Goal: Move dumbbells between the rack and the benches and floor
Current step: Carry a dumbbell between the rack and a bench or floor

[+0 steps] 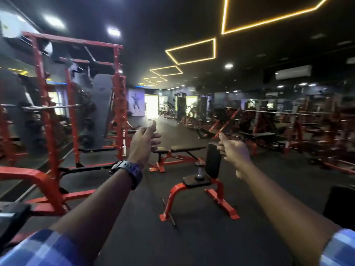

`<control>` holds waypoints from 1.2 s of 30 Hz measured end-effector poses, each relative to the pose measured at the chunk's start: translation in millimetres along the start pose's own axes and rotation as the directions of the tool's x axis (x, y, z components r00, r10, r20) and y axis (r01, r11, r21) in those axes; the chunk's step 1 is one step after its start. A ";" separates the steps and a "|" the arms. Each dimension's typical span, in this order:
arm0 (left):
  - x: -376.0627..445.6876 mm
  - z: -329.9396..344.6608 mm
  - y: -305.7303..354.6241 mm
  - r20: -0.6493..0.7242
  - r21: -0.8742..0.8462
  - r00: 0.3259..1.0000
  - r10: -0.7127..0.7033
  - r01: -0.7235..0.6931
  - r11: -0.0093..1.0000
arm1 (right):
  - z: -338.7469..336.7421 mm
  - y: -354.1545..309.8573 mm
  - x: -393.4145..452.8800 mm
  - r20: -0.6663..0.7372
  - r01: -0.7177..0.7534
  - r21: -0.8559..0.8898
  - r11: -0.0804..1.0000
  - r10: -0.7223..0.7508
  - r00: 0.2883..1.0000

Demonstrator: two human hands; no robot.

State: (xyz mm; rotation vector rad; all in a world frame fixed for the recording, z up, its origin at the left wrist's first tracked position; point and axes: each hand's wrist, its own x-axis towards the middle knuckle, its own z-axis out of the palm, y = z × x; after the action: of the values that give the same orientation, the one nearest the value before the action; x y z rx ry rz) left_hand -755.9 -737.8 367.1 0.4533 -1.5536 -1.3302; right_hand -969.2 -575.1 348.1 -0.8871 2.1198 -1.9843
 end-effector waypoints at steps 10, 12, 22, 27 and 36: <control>162.5 11.1 -124.4 0.145 -0.014 0.987 -0.066 0.069 0.998 | 78.7 60.5 117.7 -0.102 -0.117 -0.081 0.990 0.109 0.989; 193.0 16.0 -149.6 0.179 -0.011 0.980 -0.093 0.097 0.995 | 94.7 71.0 141.2 -0.111 -0.146 -0.079 0.986 0.136 0.984; 342.3 89.2 -288.0 0.243 -0.004 0.952 -0.184 0.191 0.982 | 148.2 171.0 296.0 -0.154 -0.218 -0.058 0.974 0.207 0.966; 431.7 144.9 -370.5 0.243 0.000 0.934 -0.262 0.270 0.963 | 166.7 235.1 408.8 -0.175 -0.253 -0.064 0.965 0.239 0.955; 563.2 202.4 -501.9 0.208 0.005 0.918 -0.339 0.346 0.938 | 223.1 354.9 584.2 -0.116 -0.380 -0.096 0.920 0.369 0.922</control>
State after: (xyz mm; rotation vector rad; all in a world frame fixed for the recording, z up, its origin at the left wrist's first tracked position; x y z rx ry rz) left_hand -1325.0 -1240.9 185.0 0.6042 -1.6711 -1.7147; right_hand -1469.4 -1057.0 162.0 -0.3607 2.2678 -1.7523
